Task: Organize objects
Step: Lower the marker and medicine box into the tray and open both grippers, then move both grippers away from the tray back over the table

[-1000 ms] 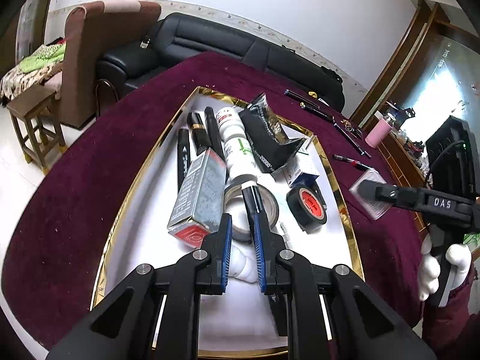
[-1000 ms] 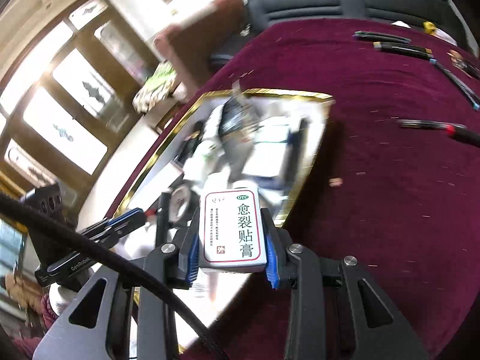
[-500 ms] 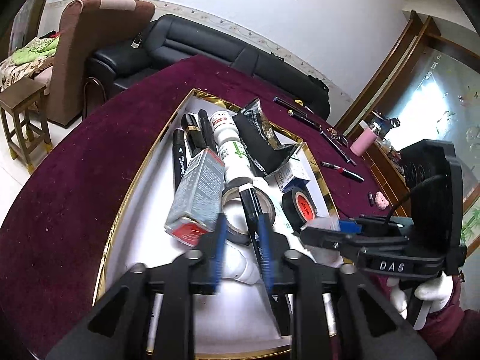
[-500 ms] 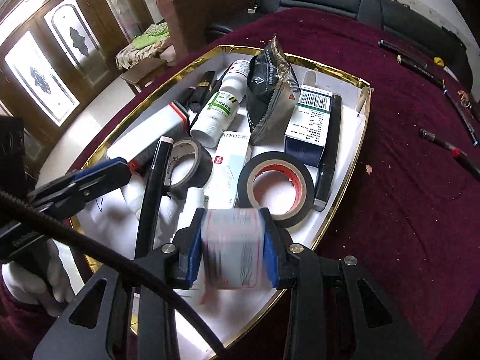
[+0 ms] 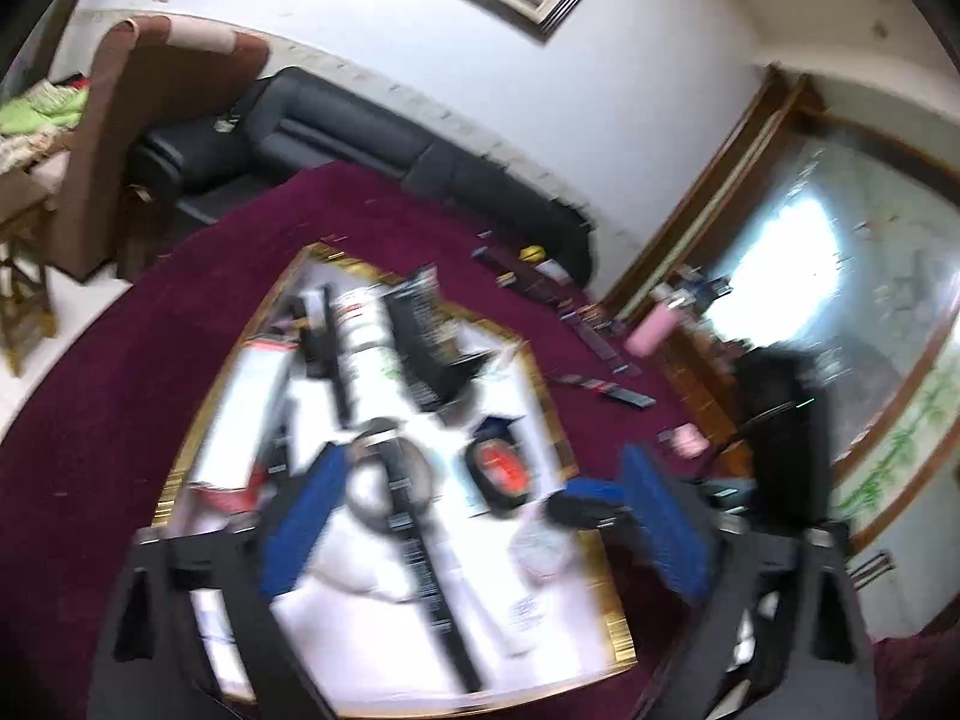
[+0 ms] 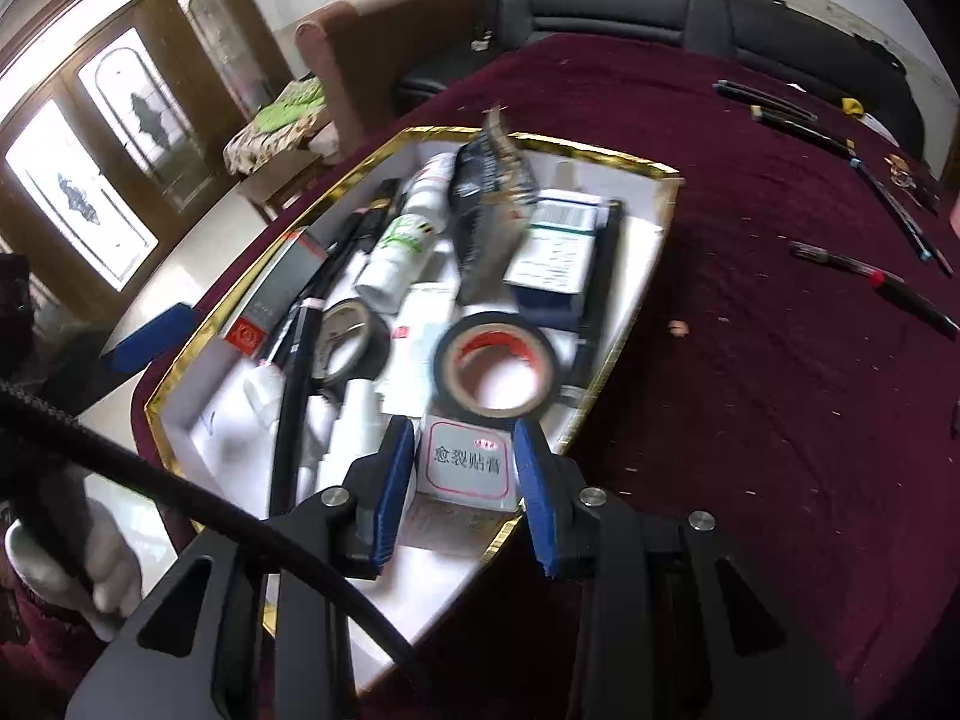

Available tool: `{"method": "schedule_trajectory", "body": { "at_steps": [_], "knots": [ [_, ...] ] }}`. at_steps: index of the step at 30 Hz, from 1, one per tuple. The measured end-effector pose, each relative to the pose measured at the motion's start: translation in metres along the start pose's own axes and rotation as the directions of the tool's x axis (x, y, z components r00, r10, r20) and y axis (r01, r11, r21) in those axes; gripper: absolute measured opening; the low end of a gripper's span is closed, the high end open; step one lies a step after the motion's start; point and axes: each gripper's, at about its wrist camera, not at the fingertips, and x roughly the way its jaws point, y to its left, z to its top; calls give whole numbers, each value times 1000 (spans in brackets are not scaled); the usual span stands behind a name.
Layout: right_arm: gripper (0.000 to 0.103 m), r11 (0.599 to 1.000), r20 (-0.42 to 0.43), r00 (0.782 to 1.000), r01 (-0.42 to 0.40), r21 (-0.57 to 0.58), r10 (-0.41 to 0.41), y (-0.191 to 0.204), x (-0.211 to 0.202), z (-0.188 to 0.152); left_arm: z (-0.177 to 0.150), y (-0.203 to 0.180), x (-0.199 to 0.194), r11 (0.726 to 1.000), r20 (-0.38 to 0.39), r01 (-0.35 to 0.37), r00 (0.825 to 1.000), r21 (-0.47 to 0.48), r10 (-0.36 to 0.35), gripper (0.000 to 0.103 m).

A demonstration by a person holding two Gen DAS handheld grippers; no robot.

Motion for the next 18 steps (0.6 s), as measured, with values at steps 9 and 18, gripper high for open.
{"method": "schedule_trajectory", "body": {
  "at_steps": [9,18],
  "knots": [
    [50,993,127,990,48,111,-62,-48,-46,-1,4,-23,25,923,4,348,936,-166,-352,101],
    [49,935,118,957,226,272,-266,-157,-84,-29,24,-92,66,893,-125,432,886,-125,-446,101]
  ]
}}
